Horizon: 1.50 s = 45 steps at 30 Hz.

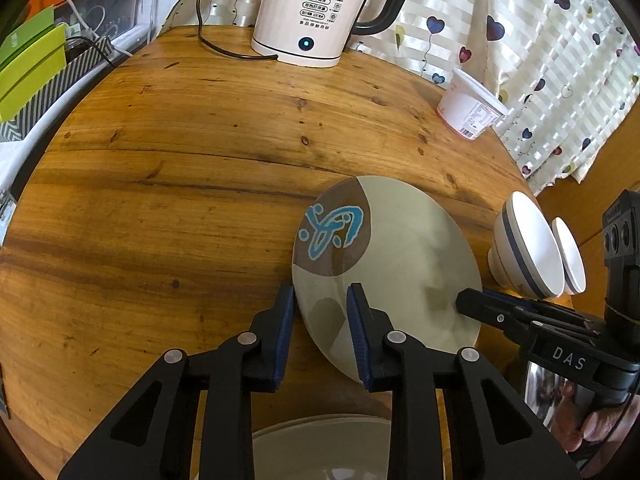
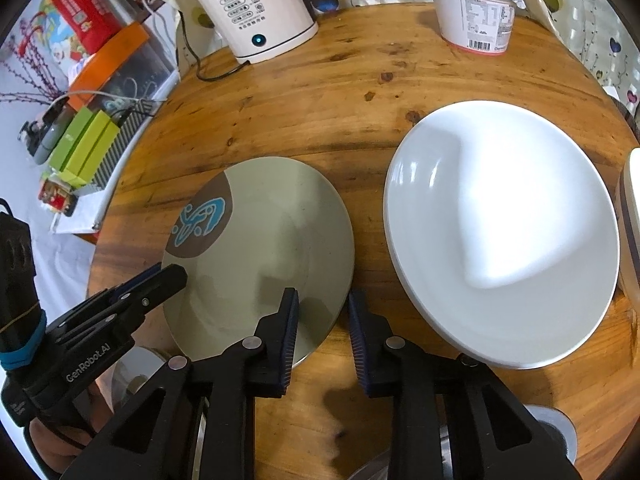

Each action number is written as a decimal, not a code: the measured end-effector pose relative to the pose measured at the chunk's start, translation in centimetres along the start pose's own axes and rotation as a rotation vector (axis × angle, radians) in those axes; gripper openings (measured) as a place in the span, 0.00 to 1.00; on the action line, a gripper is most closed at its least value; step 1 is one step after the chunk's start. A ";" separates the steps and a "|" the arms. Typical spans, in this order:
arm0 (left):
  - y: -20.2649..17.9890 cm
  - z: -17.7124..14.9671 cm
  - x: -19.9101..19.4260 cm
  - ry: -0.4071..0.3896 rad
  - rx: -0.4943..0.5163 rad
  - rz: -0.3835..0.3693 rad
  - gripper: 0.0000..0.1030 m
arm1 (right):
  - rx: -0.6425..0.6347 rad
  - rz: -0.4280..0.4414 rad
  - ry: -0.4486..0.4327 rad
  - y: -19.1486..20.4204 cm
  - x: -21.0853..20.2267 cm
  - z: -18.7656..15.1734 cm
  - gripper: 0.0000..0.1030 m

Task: Organize plates and bowls
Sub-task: 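Lift the third plate with the left gripper and carry it to the stack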

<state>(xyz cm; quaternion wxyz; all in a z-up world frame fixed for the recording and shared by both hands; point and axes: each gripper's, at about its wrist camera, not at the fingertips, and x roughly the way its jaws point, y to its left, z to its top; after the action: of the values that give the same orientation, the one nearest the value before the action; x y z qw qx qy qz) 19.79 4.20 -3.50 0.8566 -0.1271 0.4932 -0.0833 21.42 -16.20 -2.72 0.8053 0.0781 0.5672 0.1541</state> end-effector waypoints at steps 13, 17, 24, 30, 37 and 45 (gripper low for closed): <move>-0.2 -0.1 -2.8 -0.057 -0.001 0.002 0.27 | -0.032 0.018 -0.057 1.0 -2.5 0.0 0.23; -0.2 -0.6 -4.0 -0.075 -0.003 0.007 0.27 | -0.040 0.025 -0.066 1.6 -3.1 -0.4 0.23; -0.1 -2.2 -6.0 -0.096 -0.014 0.025 0.27 | -0.061 0.037 -0.069 2.8 -4.1 -2.0 0.23; 0.6 -4.3 -7.5 -0.106 -0.036 0.040 0.27 | -0.083 0.053 -0.055 3.9 -4.4 -3.8 0.23; 1.3 -6.9 -9.1 -0.109 -0.057 0.058 0.27 | -0.106 0.070 -0.038 5.0 -4.7 -5.8 0.23; 1.7 -9.3 -10.4 -0.112 -0.076 0.075 0.27 | -0.132 0.077 -0.022 6.1 -4.9 -7.9 0.23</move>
<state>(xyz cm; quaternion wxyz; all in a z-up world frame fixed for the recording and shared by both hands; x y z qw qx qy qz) 6.57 7.36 0.12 0.8798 -0.1454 0.4518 -0.0254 11.49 -12.53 0.76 0.8083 0.0482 0.5436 0.2211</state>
